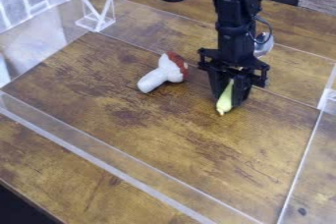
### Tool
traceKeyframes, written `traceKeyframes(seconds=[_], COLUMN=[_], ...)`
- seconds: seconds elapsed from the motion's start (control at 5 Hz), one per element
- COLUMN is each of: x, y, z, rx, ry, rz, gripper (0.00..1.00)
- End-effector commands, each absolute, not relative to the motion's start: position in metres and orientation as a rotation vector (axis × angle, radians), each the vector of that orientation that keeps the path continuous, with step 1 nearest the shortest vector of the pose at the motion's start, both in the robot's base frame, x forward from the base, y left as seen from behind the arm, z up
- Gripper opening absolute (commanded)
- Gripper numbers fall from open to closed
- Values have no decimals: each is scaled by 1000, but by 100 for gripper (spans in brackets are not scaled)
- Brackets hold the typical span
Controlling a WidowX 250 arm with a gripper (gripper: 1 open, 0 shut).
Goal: Move the green spoon to the right
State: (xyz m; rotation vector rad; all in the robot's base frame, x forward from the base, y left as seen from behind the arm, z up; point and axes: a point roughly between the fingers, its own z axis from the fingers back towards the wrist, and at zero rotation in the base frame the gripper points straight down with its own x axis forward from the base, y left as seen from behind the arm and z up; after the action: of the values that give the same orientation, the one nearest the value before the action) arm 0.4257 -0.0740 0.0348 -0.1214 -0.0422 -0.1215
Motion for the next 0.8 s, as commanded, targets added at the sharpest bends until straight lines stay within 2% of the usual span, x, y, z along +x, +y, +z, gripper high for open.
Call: traceKeyframes(seconds=[0.0, 0.2, 0.4, 0.6], x=[439, 446, 442, 442], y=[-67, -70, -66, -74], z=[54, 61, 79, 113], rx=[-129, -136, -96, -65], ry=[-89, -82, -67, -59], rz=[-94, -113, -43, -79], gripper=[0, 0, 0, 0])
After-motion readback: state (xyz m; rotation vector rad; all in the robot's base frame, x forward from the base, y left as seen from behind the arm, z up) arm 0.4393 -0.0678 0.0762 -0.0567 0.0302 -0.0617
